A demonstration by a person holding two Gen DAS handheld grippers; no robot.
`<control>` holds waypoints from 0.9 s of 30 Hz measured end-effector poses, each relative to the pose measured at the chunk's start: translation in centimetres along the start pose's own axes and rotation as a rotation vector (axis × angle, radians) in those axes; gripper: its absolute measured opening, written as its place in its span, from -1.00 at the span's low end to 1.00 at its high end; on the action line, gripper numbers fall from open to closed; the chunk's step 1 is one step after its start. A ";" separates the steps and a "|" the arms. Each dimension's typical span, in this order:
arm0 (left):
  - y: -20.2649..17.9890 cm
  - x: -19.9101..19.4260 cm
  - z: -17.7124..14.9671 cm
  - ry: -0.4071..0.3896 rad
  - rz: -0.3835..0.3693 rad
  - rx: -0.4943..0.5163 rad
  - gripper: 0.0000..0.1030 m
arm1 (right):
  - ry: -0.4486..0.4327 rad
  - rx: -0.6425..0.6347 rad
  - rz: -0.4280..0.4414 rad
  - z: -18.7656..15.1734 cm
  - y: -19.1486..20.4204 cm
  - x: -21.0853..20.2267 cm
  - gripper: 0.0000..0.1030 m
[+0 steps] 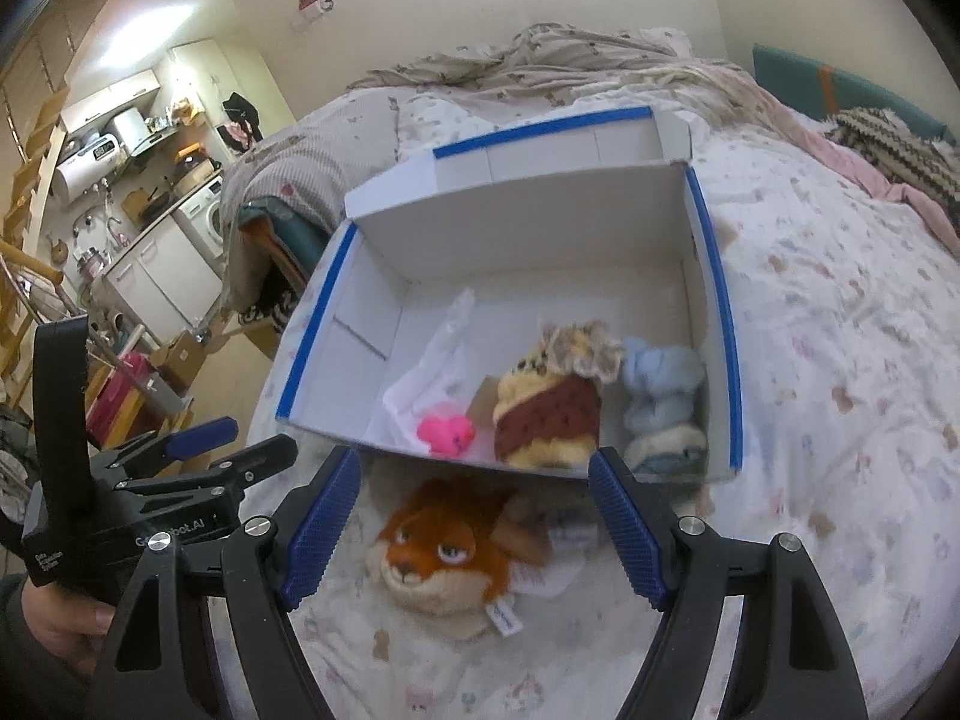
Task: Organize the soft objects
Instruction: 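Open both tools to drop the beige item and scrunchie into the box, then lower the open left tool onto the orange fox plush's head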
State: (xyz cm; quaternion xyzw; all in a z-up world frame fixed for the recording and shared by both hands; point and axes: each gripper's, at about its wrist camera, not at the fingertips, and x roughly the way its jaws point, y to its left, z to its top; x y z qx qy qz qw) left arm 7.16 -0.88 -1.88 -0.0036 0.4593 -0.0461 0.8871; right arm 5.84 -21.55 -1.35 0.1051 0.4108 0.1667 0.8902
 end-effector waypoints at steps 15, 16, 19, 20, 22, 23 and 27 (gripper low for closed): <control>3.3 3.2 -3.8 0.086 0.053 -0.089 0.43 | 0.073 0.131 -0.048 -4.3 -4.0 2.0 0.61; 3.3 3.4 -3.8 0.095 0.048 -0.094 0.43 | 0.075 0.147 -0.044 -4.4 -4.2 2.1 0.61; 3.0 4.1 -4.2 0.155 -0.049 -0.108 0.43 | 0.073 0.167 -0.057 -4.4 -4.6 2.2 0.61; 2.8 4.1 -4.2 0.165 -0.076 -0.109 0.43 | 0.071 0.170 -0.063 -4.3 -4.7 2.3 0.61; 1.9 4.3 -4.0 0.183 -0.057 -0.079 0.52 | 0.074 0.183 -0.073 -4.3 -5.1 2.4 0.61; 1.3 4.6 -3.8 0.200 -0.026 -0.054 0.63 | 0.078 0.192 -0.075 -4.3 -5.3 2.6 0.61; -1.2 6.5 -2.7 0.288 -0.043 -0.037 0.66 | 0.096 0.207 -0.097 -4.4 -5.5 2.8 0.61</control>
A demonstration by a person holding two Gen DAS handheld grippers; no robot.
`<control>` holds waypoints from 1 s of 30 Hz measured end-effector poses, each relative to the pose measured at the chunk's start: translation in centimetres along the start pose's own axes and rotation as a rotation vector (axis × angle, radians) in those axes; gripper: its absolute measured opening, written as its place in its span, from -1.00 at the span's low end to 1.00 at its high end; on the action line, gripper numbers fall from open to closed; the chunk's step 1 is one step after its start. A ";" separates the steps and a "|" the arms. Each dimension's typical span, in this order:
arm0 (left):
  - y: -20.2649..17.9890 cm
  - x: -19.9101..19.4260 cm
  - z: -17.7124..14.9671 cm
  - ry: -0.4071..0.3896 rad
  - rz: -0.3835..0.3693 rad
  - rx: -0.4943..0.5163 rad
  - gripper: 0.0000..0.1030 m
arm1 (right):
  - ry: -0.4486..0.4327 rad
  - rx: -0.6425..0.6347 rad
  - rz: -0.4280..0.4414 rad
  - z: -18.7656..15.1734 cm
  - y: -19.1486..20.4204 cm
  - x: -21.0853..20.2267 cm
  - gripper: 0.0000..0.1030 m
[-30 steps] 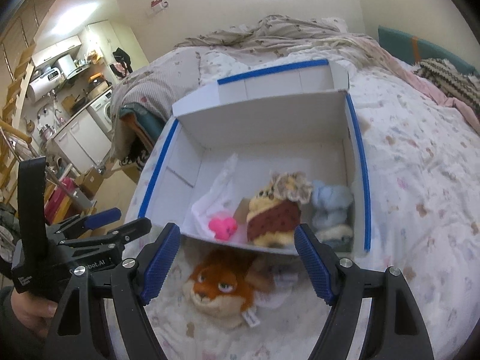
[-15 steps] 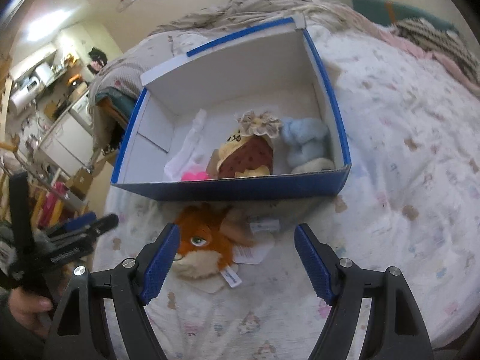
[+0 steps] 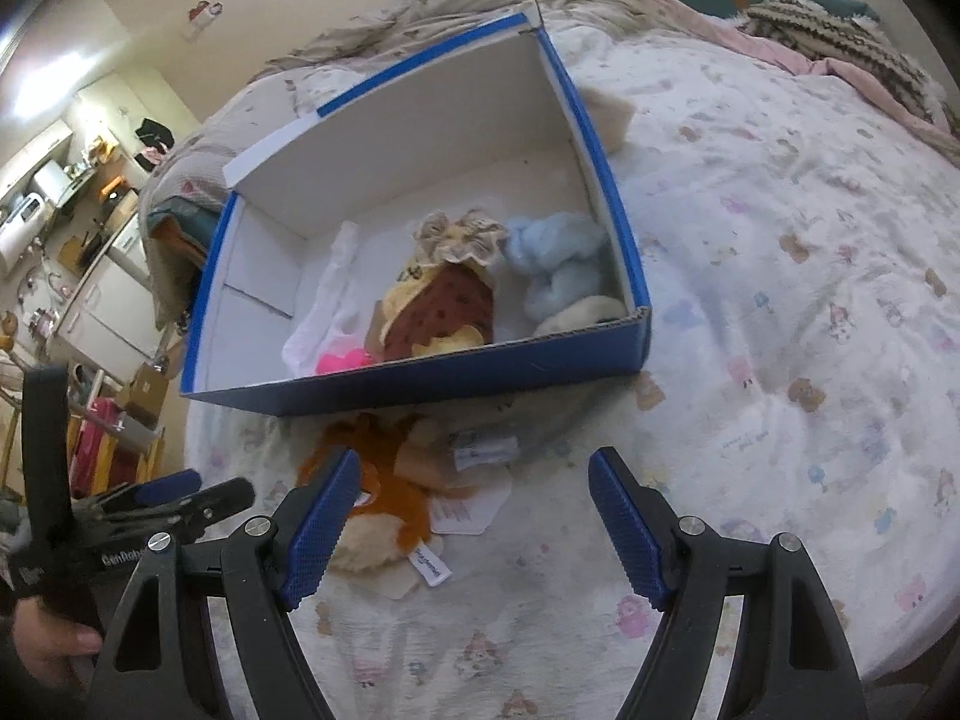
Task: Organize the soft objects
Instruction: 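Lower the open left tool onto the orange fox plush's head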
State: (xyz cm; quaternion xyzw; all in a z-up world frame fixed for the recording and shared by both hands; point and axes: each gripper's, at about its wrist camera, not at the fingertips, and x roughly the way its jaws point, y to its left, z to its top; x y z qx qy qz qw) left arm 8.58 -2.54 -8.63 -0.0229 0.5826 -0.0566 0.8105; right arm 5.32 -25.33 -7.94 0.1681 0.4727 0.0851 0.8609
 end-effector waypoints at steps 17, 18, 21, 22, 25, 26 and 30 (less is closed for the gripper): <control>-7.4 9.4 1.9 0.276 0.104 0.074 0.87 | 0.016 0.114 0.101 0.3 -2.6 -0.8 0.61; -7.4 9.8 1.9 0.278 0.100 0.069 0.88 | 0.020 0.117 0.107 0.3 -2.5 -0.7 0.61; -6.6 9.9 1.9 0.254 0.063 0.018 0.81 | 0.026 0.114 0.113 0.5 -2.4 -0.4 0.61; -6.3 9.6 1.9 0.238 0.055 0.013 0.71 | 0.028 0.112 0.114 0.5 -2.3 -0.4 0.61; -5.6 8.5 1.7 0.222 0.023 0.025 0.52 | 0.033 0.114 0.110 0.4 -2.4 -0.2 0.61; -5.3 7.9 1.6 0.223 0.004 0.026 0.48 | 0.036 0.117 0.111 0.4 -2.5 -0.2 0.61; -3.9 5.2 0.8 0.192 -0.019 0.052 0.36 | 0.046 0.132 0.103 0.5 -2.6 0.2 0.61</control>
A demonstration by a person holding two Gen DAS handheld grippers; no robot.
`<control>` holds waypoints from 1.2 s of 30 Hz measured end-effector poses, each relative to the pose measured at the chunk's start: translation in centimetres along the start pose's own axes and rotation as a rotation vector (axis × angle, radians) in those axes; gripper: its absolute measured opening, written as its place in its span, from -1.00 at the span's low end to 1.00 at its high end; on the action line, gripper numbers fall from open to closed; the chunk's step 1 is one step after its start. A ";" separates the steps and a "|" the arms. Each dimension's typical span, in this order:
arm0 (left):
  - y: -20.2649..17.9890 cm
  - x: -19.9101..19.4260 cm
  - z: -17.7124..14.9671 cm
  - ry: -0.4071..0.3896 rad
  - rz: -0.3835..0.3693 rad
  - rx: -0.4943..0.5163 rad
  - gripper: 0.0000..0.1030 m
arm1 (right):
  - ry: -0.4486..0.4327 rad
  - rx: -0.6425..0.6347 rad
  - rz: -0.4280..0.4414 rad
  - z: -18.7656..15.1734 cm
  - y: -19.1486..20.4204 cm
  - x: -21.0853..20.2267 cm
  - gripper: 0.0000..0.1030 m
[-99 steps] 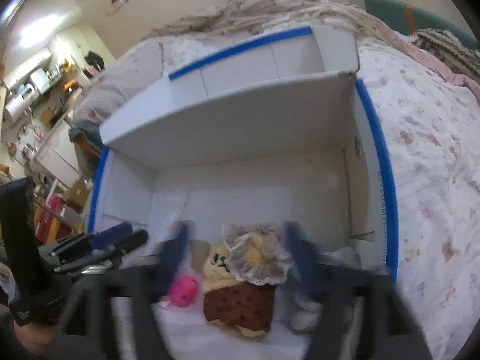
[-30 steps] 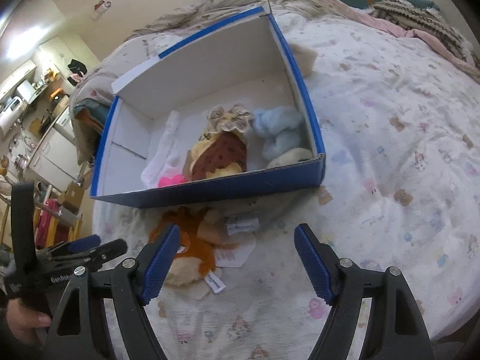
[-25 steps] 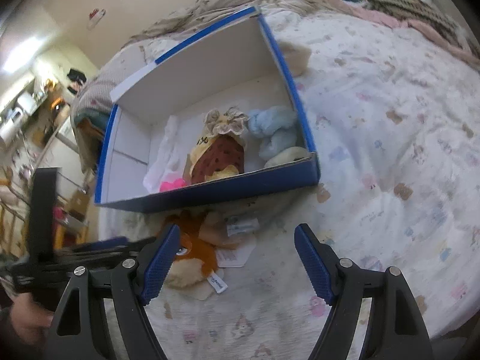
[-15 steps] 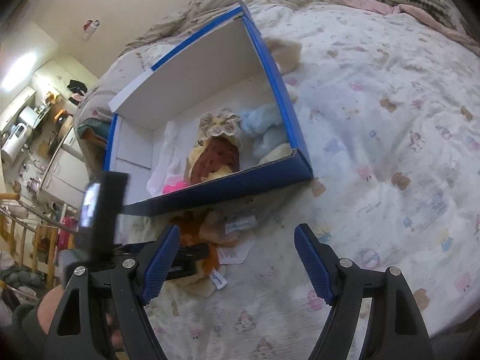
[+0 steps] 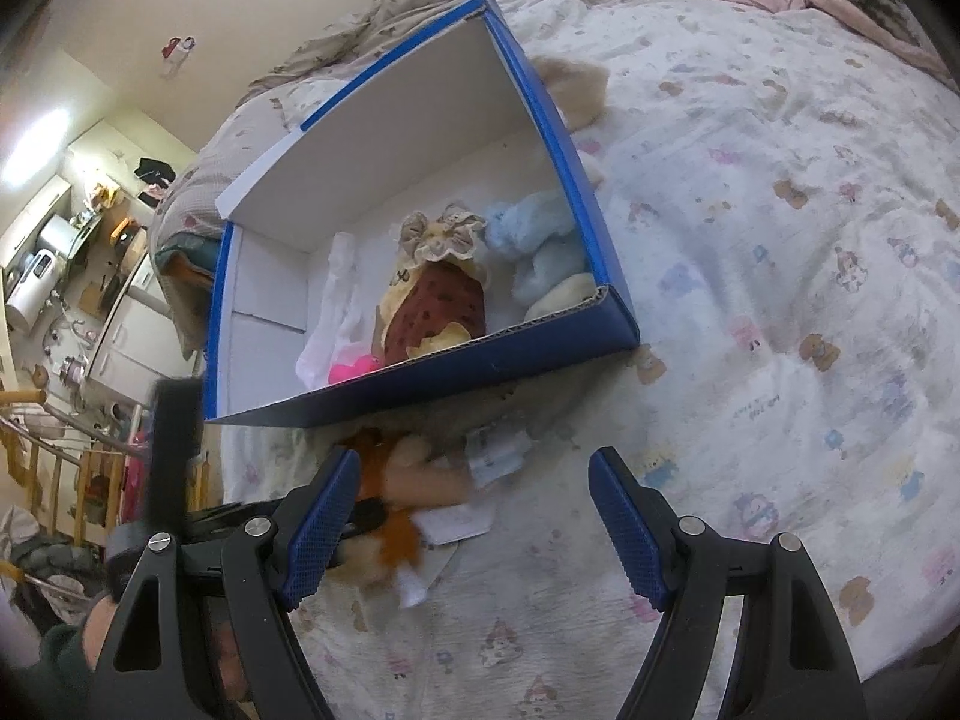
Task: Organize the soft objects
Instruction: 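Lower the open left tool onto the orange fox plush's head, then grasp the fox plush with the left tool while the right tool grasps the plastic tag packet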
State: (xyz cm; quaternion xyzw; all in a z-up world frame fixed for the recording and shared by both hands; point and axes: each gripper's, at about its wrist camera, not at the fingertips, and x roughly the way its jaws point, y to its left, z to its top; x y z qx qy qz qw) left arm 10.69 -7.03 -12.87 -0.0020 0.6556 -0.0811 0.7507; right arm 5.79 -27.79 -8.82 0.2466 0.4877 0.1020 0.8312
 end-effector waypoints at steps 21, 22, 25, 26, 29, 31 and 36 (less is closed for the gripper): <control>9.0 -9.8 -3.4 -0.298 -0.022 -0.097 0.28 | 0.055 -0.030 -0.055 -0.8 0.2 1.8 0.61; 9.2 -9.9 -3.5 -0.322 -0.007 -0.096 0.28 | 0.061 -0.027 -0.056 -0.8 0.1 2.0 0.61; 9.9 -9.3 -3.7 -0.329 0.016 -0.119 0.28 | 0.104 -0.017 -0.046 -0.4 0.0 3.0 0.61; 10.5 -9.0 -3.7 -0.319 0.005 -0.144 0.28 | 0.118 -0.017 -0.040 -0.2 0.1 3.5 0.54; 11.9 -9.5 -3.7 -0.346 0.014 -0.200 0.27 | 0.152 -0.033 -0.044 0.5 0.5 5.1 0.43; 11.7 -10.5 -3.9 -0.393 0.034 -0.182 0.27 | 0.167 -0.053 -0.063 0.8 1.0 6.5 0.43; 11.1 -9.2 -3.8 -0.340 0.018 -0.157 0.27 | 0.247 -0.079 -0.090 0.5 1.5 10.7 0.01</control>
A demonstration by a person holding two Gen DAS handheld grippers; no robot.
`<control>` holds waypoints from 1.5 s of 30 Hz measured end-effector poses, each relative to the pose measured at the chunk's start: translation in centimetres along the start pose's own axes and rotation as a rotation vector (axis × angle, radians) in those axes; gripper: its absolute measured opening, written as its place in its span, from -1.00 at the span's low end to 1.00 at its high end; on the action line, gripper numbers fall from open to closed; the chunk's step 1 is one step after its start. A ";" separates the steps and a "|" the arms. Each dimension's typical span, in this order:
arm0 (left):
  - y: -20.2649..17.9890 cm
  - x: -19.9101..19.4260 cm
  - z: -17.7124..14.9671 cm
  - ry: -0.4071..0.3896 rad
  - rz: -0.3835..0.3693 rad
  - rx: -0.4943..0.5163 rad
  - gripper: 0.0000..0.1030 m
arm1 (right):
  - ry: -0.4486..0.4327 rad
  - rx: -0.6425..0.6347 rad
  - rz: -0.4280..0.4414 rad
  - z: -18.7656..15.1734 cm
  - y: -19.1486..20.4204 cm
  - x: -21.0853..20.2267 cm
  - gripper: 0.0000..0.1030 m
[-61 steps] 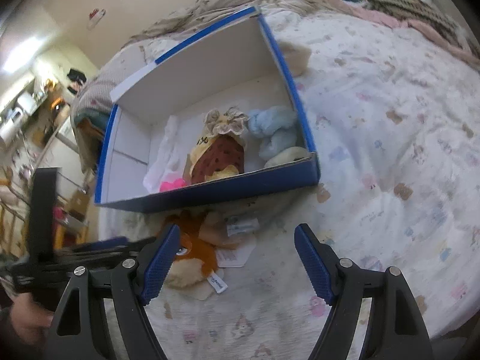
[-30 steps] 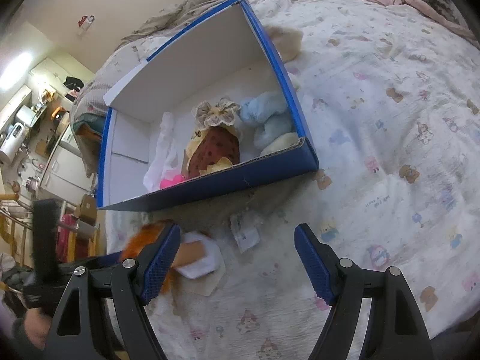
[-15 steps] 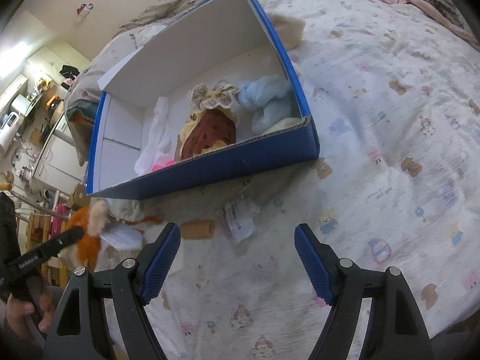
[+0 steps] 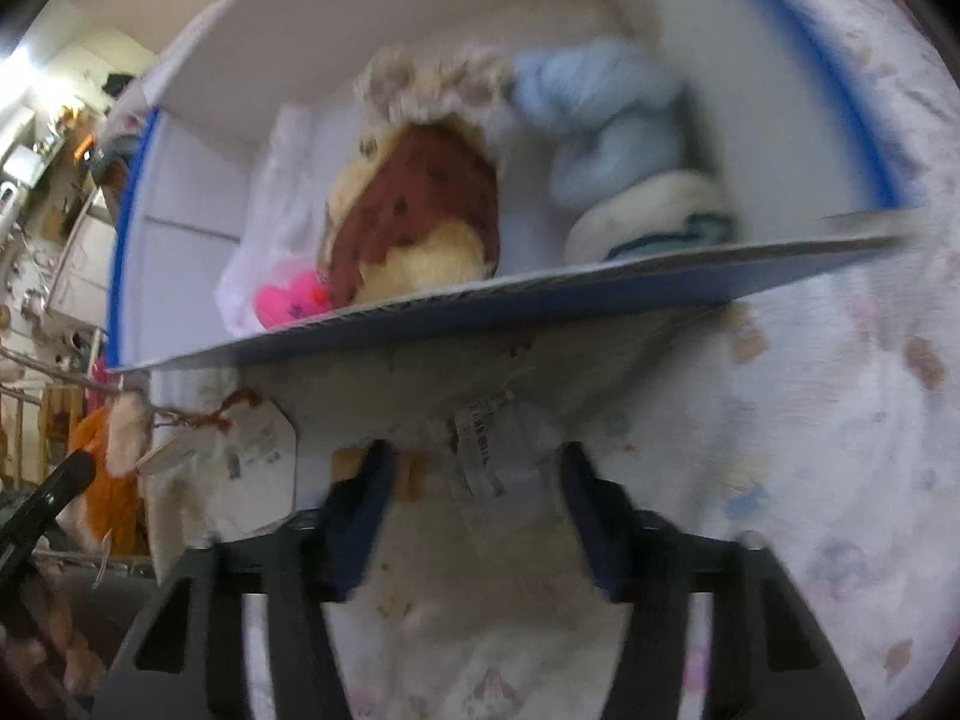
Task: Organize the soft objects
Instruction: 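Grasp the fox plush with the left tool while the right tool grasps the plastic tag packet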
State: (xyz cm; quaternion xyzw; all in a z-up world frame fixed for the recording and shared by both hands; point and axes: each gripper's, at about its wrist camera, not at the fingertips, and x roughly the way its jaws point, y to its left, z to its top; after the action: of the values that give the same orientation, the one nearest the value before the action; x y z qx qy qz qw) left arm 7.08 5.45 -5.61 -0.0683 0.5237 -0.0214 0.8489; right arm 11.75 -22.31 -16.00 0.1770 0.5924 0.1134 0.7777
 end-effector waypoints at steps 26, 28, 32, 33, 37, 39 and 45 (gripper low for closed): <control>3.7 -3.0 -3.4 0.062 -0.109 -0.098 -0.57 | -0.083 0.040 0.006 -0.5 -0.8 -1.4 0.26; 3.6 -2.9 -4.3 0.109 -0.137 -0.095 -0.58 | -0.069 0.024 -0.002 -0.1 -0.2 -0.6 0.26; 2.7 -1.7 -5.4 0.145 -0.076 -0.056 -0.58 | -0.015 -0.053 -0.055 -0.1 1.4 1.7 0.26; 2.8 -1.3 -5.4 0.155 -0.082 -0.072 -0.54 | -0.010 -0.071 -0.067 -0.1 1.8 2.0 0.26; 3.1 -0.2 -5.5 0.177 -0.047 -0.097 0.50 | -0.012 -0.108 -0.073 -0.3 2.4 2.4 -0.22; 3.1 0.6 -5.7 0.205 -0.050 -0.111 0.54 | -0.023 -0.105 -0.053 -0.3 2.5 2.0 -0.29; 1.0 4.8 -6.4 0.364 -0.059 -0.055 0.55 | -0.070 -0.086 -0.013 -1.0 2.1 -0.9 -0.33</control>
State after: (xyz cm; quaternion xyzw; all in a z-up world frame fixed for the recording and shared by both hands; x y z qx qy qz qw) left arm 3.48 5.30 -12.88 -0.1016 0.6668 -0.0440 0.7369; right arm 10.64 -20.63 -14.63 0.1433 0.5603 0.1276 0.8057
